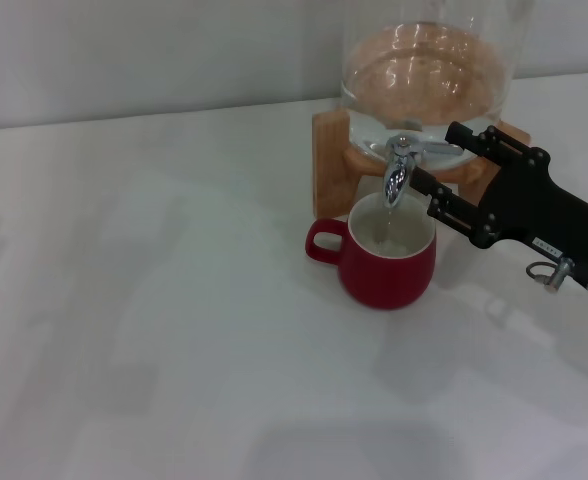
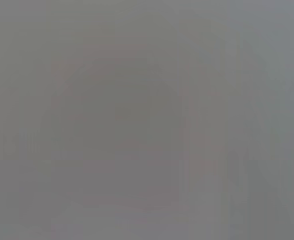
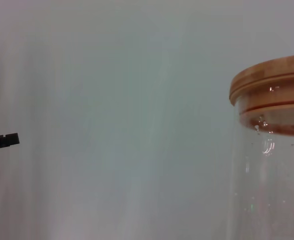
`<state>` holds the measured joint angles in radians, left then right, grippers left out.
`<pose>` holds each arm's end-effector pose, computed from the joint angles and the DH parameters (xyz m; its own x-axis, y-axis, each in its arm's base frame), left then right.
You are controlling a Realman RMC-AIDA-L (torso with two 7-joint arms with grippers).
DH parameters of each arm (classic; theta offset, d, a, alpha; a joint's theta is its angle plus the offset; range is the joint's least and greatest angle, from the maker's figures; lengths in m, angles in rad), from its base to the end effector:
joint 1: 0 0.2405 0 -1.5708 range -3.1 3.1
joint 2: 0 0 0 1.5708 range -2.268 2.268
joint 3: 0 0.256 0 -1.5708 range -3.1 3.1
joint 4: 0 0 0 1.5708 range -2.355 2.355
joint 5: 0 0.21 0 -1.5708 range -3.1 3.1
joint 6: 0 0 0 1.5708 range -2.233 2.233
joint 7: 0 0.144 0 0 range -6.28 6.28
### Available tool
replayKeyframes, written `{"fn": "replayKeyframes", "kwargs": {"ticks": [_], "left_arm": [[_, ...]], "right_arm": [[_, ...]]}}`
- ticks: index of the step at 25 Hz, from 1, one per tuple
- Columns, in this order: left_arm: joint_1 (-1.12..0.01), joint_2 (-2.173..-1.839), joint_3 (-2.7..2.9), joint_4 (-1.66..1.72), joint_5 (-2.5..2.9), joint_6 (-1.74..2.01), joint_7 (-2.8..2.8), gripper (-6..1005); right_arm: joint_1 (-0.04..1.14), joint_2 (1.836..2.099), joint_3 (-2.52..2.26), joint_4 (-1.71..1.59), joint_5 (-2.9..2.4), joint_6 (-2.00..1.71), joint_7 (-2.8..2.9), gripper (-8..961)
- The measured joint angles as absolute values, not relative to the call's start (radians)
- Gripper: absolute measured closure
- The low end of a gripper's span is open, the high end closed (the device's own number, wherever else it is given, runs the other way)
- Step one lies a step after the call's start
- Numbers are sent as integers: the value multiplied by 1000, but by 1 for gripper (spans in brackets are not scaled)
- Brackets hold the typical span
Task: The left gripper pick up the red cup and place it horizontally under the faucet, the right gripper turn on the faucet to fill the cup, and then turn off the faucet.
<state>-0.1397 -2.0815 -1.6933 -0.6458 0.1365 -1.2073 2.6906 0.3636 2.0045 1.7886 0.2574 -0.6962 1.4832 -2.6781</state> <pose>-0.3021 0.3090 0.0649 0.5666 -0.3338 0.7533 0.7338 -0.2114 -0.6456 0.2908 0.3023 0.0047 0.6993 0.2205 -0.6799 -0.4077 -0.6583 -0.6328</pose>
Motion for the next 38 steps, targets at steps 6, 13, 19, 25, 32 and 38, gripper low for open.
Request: {"fn": "replayKeyframes", "kwargs": {"ticks": [6, 13, 19, 25, 32, 38], "left_arm": [[-141, -2082, -1696, -646, 136, -1207, 2691, 146], [-141, -2082, -1697, -652, 135, -1203, 2691, 146], [-142, -2082, -1697, -654, 134, -1201, 2691, 146], [-143, -2082, -1697, -654, 134, -1198, 2691, 146], [-143, -2082, -1696, -655, 134, -1198, 2691, 146], [-145, -2080, -1697, -655, 134, -1198, 2691, 146]], "right_arm": [[359, 2001, 1788, 260, -697, 1486, -2677, 307], [353, 1997, 1778, 259, -697, 1493, -2675, 309], [343, 1992, 1764, 260, -696, 1504, -2675, 310], [337, 1987, 1745, 261, -696, 1527, -2675, 311], [328, 1982, 1722, 261, -700, 1543, -2676, 312], [328, 1980, 1719, 259, -728, 1559, -2675, 313]]}}
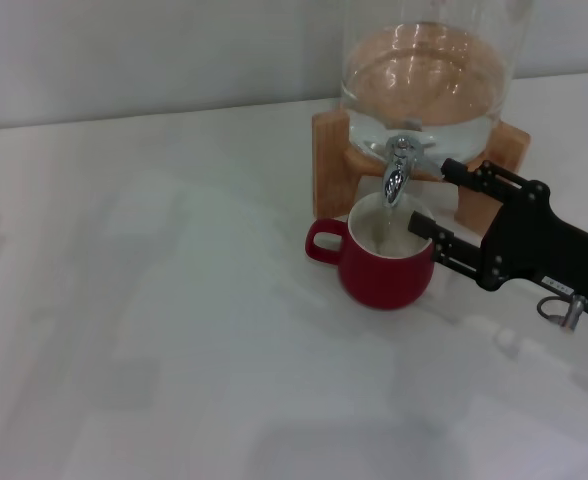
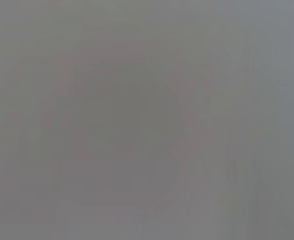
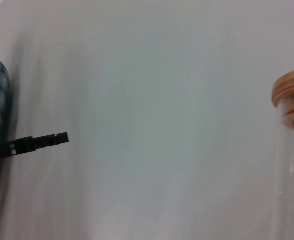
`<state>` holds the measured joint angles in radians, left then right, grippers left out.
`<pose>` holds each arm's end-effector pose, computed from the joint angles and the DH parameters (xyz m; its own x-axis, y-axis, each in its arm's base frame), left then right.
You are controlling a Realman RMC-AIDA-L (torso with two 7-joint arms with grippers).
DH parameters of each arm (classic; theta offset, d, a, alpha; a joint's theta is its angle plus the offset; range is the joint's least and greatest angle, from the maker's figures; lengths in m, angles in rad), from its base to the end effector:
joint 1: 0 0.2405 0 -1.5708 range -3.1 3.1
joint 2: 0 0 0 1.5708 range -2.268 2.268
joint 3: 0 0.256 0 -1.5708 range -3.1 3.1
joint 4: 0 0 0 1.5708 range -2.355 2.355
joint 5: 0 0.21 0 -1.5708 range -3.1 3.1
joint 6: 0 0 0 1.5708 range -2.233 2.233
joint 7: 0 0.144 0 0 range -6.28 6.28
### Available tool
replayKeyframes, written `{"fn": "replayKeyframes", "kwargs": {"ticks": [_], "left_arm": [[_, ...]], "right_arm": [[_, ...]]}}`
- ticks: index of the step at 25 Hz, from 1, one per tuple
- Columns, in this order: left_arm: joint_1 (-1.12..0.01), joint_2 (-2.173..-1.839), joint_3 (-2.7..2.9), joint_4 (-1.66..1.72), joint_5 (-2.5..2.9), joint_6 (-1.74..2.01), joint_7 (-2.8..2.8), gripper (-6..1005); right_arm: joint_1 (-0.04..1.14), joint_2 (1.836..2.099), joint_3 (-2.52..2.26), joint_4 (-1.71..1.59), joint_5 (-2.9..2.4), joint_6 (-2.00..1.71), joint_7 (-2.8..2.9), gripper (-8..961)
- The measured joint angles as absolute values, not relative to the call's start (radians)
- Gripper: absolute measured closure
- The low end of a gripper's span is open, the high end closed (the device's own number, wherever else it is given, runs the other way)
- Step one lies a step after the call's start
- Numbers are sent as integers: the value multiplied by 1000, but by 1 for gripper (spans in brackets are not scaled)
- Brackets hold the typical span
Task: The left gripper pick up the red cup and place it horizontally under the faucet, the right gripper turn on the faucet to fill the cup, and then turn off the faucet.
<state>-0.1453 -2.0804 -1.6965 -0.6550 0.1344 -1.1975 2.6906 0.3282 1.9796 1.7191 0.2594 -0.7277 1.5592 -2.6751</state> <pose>-0.3000 0.3122 0.0670 0.5659 -0.3387 0.7516 0.7332 -0.2101 -0.6467 0.2943 0.2805 0.0029 0.6979 0.2184 -0.6821 -0.3470 -0.7300 -0.5888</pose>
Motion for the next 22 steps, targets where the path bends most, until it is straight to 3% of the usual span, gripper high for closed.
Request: {"fn": "replayKeyframes", "kwargs": {"ticks": [22], "left_arm": [[-155, -2080, -1698, -653, 135, -1196, 2693, 146]], "right_arm": [[328, 1984, 1729, 268, -738, 1562, -2683, 316]]}}
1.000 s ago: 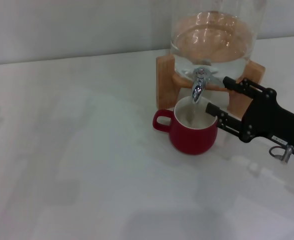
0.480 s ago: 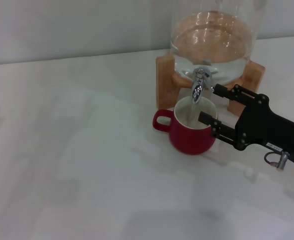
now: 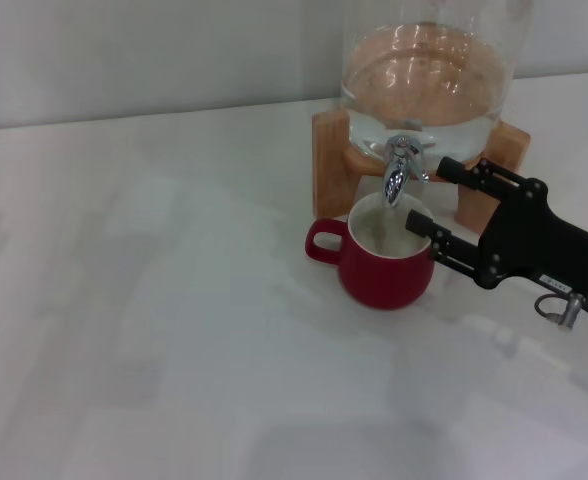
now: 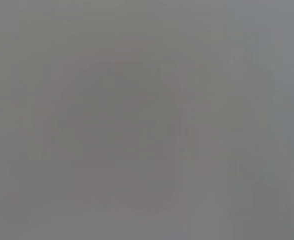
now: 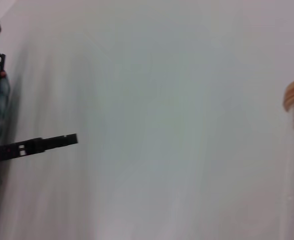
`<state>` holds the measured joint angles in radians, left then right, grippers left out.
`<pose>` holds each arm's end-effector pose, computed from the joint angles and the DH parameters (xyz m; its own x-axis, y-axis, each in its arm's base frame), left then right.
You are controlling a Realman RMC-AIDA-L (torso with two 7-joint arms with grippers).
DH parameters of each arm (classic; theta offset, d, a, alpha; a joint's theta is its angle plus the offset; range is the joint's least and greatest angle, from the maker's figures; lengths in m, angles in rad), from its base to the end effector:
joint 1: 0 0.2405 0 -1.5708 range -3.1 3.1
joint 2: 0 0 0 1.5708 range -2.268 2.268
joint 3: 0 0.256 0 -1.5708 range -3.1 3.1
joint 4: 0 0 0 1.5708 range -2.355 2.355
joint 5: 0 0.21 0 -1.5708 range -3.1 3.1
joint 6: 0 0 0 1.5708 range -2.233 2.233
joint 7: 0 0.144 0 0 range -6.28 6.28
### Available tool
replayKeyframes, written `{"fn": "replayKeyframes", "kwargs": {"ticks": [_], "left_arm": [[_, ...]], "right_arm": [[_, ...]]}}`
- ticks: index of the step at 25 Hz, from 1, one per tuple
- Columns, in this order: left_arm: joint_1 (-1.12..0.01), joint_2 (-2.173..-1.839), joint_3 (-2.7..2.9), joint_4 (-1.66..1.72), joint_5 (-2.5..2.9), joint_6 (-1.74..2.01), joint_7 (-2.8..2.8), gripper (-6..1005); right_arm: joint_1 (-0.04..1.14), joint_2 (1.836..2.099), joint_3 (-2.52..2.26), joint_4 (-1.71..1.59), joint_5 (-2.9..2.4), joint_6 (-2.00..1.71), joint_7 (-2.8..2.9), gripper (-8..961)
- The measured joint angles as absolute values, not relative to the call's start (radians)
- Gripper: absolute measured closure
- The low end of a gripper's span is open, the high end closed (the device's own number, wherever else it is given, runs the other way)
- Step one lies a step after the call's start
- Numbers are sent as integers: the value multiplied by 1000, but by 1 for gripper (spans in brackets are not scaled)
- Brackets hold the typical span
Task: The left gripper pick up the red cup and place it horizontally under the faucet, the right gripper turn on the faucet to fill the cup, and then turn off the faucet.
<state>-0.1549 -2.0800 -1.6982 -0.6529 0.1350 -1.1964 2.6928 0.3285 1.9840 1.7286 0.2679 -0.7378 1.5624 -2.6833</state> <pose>-0.2979 0.3149 0.0671 0.5659 -0.3424 0.7500 0.7303 -0.2141 -0.6487 0.2917 0.2810 0.0025 0.6961 0.2334 -0.6789 -0.3356 -0.7302 -0.5952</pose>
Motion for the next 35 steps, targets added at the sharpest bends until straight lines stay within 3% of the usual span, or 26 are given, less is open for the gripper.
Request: {"fn": "replayKeyframes", "kwargs": {"ticks": [14, 35], "left_arm": [[-154, -2081, -1691, -655, 135, -1197, 2692, 146], [-150, -2082, -1689, -655, 145, -1206, 2691, 147]], "right_arm": [[333, 2002, 1761, 269, -736, 1525, -2686, 319], [338, 2003, 1784, 284, -735, 1512, -2677, 322]]}}
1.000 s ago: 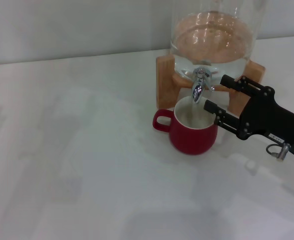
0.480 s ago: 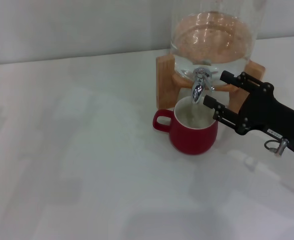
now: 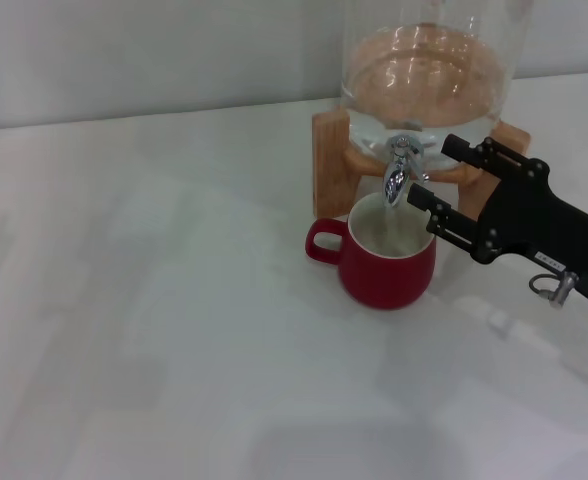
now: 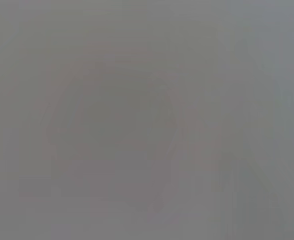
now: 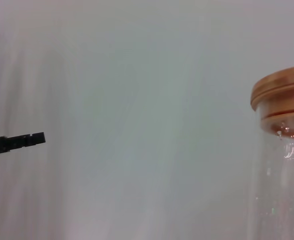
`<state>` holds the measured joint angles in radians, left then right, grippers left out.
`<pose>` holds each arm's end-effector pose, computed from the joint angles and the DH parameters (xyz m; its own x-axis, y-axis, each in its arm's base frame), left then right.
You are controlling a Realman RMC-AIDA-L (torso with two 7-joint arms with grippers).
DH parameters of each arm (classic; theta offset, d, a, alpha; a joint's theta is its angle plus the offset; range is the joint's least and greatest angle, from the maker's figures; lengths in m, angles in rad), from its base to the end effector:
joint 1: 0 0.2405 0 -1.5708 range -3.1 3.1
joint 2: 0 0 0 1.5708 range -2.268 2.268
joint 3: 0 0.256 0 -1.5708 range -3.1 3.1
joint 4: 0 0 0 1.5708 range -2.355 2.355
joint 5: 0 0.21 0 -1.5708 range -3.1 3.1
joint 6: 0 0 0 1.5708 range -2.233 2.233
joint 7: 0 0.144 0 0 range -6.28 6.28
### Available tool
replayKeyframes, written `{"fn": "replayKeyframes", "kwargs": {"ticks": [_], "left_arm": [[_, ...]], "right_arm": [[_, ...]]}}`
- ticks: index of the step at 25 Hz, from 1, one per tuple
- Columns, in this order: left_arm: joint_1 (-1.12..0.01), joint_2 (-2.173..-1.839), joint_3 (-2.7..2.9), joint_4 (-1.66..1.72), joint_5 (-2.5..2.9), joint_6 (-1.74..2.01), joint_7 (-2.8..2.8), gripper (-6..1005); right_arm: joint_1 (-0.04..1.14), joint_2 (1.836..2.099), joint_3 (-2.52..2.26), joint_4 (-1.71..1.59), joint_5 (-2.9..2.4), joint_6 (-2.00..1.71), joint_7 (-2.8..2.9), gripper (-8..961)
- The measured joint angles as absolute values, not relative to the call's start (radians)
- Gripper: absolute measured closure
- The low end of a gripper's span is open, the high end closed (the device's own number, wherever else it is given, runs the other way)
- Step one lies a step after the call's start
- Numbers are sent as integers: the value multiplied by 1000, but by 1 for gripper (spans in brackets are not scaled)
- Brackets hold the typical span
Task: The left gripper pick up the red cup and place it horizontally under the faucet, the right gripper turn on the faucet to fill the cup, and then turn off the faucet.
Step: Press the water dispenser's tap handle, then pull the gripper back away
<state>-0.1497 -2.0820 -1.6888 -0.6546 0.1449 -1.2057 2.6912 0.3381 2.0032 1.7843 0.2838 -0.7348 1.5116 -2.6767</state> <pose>-0.2959 0.3128 0.0638 0.5648 -0.3417 0.7512 0.7246 -0.2302 -0.6496 0.2901 0.2931 0.0038 0.6979 0.2330 -0.6772 -0.3761 -0.6855 -0.6234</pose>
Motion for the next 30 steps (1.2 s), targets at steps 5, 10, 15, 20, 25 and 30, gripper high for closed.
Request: {"fn": "replayKeyframes", "kwargs": {"ticks": [5, 10, 15, 20, 25, 30], "left_arm": [[-151, -2083, -1689, -655, 147, -1206, 2692, 147], [-151, -2083, -1689, -655, 149, -1206, 2692, 147], [-149, -2083, -1689, -655, 150, -1206, 2691, 147], [-148, -2083, -1689, -655, 150, -1207, 2691, 147], [-147, -2083, -1679, -655, 150, -1207, 2691, 147], [-147, -2083, -1678, -655, 150, -1207, 2692, 147]], "right_arm": [[339, 2004, 1786, 284, -735, 1510, -2677, 323], [342, 2005, 1786, 284, -735, 1510, -2677, 324], [342, 2005, 1786, 284, -735, 1510, -2677, 325], [342, 2005, 1786, 284, -735, 1511, -2677, 325], [342, 2005, 1786, 284, -735, 1511, -2677, 326], [342, 2005, 1786, 282, -735, 1511, -2677, 327]]}}
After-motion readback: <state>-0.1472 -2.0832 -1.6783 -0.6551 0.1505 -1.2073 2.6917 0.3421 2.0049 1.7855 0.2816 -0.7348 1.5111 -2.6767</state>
